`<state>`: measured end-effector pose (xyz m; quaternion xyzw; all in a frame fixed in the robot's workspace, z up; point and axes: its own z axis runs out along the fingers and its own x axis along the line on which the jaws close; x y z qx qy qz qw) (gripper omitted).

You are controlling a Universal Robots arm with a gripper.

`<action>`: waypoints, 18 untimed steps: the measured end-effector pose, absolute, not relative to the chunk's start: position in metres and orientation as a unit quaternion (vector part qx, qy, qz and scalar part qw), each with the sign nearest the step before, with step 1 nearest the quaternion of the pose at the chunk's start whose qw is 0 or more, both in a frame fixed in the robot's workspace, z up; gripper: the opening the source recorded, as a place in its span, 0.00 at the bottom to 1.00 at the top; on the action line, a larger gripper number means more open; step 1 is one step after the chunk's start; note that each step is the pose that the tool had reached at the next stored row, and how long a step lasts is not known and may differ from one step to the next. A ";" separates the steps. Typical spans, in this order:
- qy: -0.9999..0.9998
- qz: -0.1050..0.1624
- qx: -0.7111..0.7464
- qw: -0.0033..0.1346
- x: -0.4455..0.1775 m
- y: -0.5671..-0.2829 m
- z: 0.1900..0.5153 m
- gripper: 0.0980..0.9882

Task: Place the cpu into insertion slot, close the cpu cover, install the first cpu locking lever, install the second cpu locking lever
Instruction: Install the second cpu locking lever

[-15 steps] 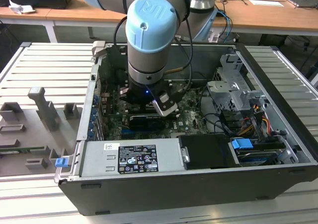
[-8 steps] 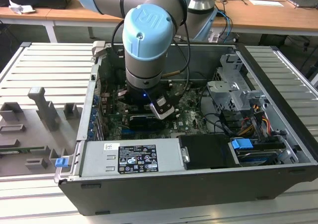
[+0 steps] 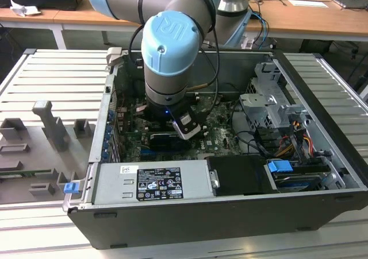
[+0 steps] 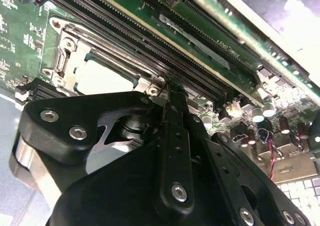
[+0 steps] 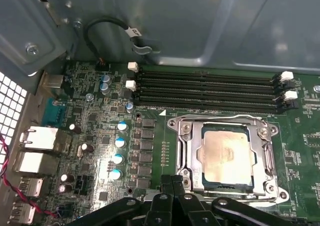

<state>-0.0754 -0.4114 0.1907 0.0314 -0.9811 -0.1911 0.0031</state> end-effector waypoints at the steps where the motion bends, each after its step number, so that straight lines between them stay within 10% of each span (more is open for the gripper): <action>1: -0.981 -0.191 0.031 0.003 -0.076 -0.411 0.191 0.01; 18: -0.981 -0.192 0.030 0.003 -0.076 -0.410 0.224 0.01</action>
